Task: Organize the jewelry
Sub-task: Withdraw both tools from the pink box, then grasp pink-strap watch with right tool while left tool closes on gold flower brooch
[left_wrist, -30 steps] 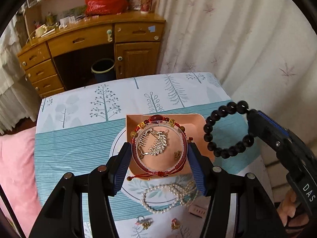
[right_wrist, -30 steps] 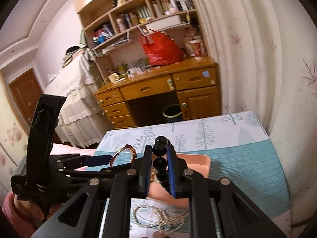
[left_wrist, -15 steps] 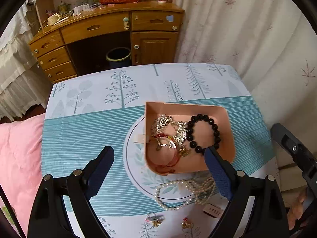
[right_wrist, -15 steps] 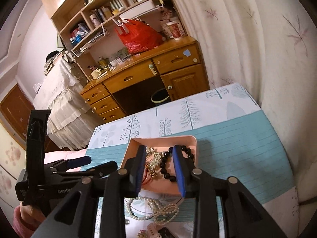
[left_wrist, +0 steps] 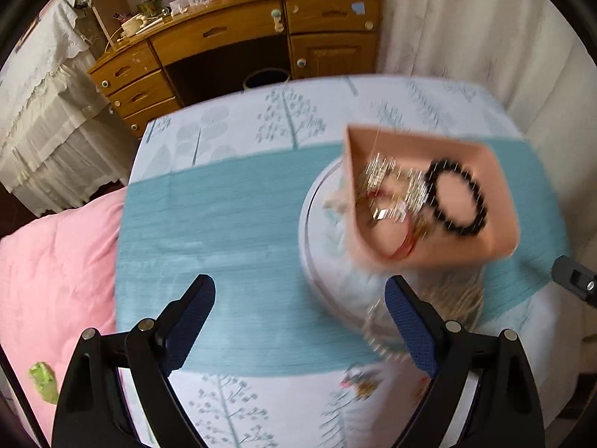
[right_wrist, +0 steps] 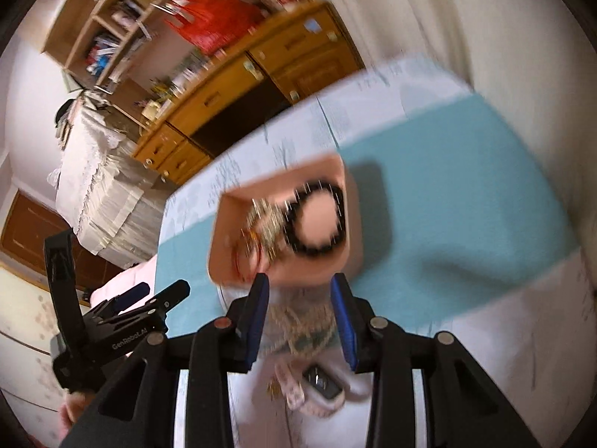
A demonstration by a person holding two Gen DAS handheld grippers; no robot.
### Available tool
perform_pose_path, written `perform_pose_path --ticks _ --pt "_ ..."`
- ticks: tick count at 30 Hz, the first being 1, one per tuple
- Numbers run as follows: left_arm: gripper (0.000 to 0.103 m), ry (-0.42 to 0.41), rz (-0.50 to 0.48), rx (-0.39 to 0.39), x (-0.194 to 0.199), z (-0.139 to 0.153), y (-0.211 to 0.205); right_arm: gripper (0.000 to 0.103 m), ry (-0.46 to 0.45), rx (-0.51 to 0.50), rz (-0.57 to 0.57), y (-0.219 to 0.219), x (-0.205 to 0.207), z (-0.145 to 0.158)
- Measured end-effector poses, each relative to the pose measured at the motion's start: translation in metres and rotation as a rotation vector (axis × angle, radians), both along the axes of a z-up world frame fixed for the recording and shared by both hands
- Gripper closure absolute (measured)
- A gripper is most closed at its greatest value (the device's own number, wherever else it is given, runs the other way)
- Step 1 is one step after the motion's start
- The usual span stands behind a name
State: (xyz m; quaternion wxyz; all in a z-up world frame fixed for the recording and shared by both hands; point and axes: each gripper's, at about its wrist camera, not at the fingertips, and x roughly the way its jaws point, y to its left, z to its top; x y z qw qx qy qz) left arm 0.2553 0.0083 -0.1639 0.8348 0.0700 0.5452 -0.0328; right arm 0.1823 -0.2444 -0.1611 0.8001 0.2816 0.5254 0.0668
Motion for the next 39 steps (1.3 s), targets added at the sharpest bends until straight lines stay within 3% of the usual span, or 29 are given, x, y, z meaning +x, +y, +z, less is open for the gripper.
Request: perform_pose_path --ticks 7,9,16,21,26,31,33,39 --pt "0.012 0.064 -0.027 0.012 -0.036 -0.026 0.013 0.068 0.205 0.141 -0.097 -0.012 -0.032 -0.038" --pt "0.012 0.073 -0.037 -0.008 -0.046 -0.032 0.016 0.061 0.238 0.186 -0.124 -0.012 -0.041 -0.045" --pt "0.012 0.052 -0.074 -0.115 -0.072 -0.043 0.012 0.042 0.269 0.247 -0.155 0.007 -0.059 -0.049" --pt "0.012 0.012 -0.069 -0.175 -0.086 -0.052 0.008 0.031 0.291 0.198 -0.166 0.028 -0.06 -0.051" --pt "0.025 -0.013 -0.056 -0.236 -0.092 -0.059 0.01 0.03 0.324 0.158 -0.163 0.045 -0.057 -0.056" --pt "0.043 -0.035 -0.096 -0.217 -0.094 -0.065 0.005 0.03 0.345 0.06 -0.189 0.051 -0.054 -0.058" --pt "0.045 -0.048 -0.102 -0.21 -0.095 -0.065 0.004 0.03 0.347 0.042 -0.194 0.052 -0.052 -0.058" --pt "0.065 -0.075 -0.106 -0.249 -0.1 -0.059 0.004 0.03 0.344 -0.042 -0.194 0.056 -0.042 -0.057"
